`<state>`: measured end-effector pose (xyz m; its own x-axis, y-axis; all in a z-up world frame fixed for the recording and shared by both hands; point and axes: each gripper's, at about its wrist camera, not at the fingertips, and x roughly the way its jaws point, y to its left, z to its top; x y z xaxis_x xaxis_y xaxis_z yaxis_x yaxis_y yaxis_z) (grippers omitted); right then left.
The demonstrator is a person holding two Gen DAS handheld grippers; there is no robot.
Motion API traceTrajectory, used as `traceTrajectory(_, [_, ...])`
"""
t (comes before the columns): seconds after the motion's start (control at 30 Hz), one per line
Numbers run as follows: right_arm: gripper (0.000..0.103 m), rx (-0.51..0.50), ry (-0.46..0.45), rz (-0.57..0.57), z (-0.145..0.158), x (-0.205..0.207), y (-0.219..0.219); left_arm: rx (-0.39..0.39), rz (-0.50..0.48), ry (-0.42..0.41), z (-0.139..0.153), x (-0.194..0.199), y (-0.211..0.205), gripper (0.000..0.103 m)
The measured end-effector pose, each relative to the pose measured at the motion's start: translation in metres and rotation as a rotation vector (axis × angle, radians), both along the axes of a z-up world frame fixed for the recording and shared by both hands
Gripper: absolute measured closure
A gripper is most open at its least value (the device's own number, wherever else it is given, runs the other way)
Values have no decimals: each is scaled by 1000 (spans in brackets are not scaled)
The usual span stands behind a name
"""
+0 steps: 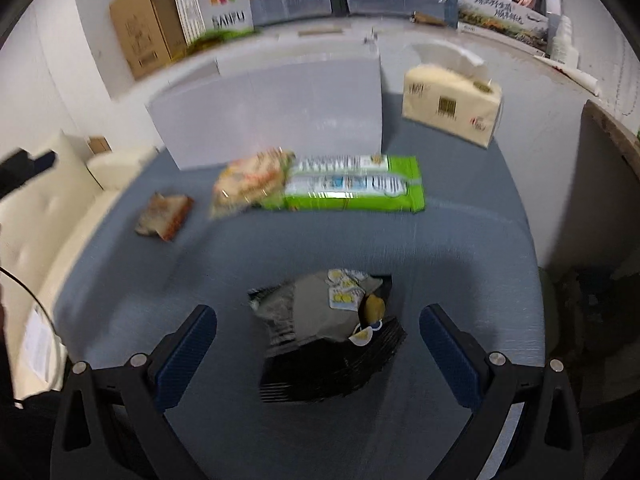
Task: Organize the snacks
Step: 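Grasp the black snack bag with the right gripper, then grasp the tan bread packet with the left gripper while the right holds the black bag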
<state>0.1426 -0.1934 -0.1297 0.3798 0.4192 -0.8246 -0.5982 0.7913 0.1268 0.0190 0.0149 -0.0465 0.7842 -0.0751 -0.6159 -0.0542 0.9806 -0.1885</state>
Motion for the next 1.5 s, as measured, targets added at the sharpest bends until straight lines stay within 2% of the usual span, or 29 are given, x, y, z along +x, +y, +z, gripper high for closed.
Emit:
traceTrajectory(0.07, [2,-24,7,-2,-10,2,1,3,4,11,-3,0,3,0])
traceTrajectory(0.1, [8,-19,19,-4,-13,2,-1,3,9,14,-5,-1,5,0])
traceTrajectory(0.13, [35,-2,31,0,-14,4,-2,-2,14,18,-6,-1,8,0])
traceTrajectory(0.2, [40,27,51,-5,-17,5,-5,-16,26,25,-10,-2,12,0])
traceTrajectory(0.3, [50,62,30,-8,-8,3,-8,-24,32,33,-14,-3,16,0])
traceTrajectory(0.5, [51,152,-11,-24,23,2,-17,-13,38,96,-35,5,19,0])
traceTrajectory(0.8, [51,177,-76,-1,53,-5,-8,64,50,224,-84,50,23,0])
traceTrajectory(1.1, [51,188,-84,28,62,-12,3,68,93,352,-129,95,35,0])
traceTrajectory(1.23, [51,191,-83,30,61,-12,4,123,119,378,-136,97,33,0])
traceTrajectory(1.3, [51,190,-80,31,61,-12,4,134,114,357,-134,94,32,13])
traceTrajectory(1.33, [51,191,-78,33,60,-13,4,146,113,339,-131,92,30,30])
traceTrajectory(1.37, [51,193,-77,35,60,-13,5,133,113,335,-129,90,31,36])
traceTrajectory(1.43, [51,192,-76,39,60,-14,6,108,119,300,-124,83,35,38])
traceTrajectory(1.5, [51,194,-78,42,60,-13,7,121,119,261,-116,73,34,38])
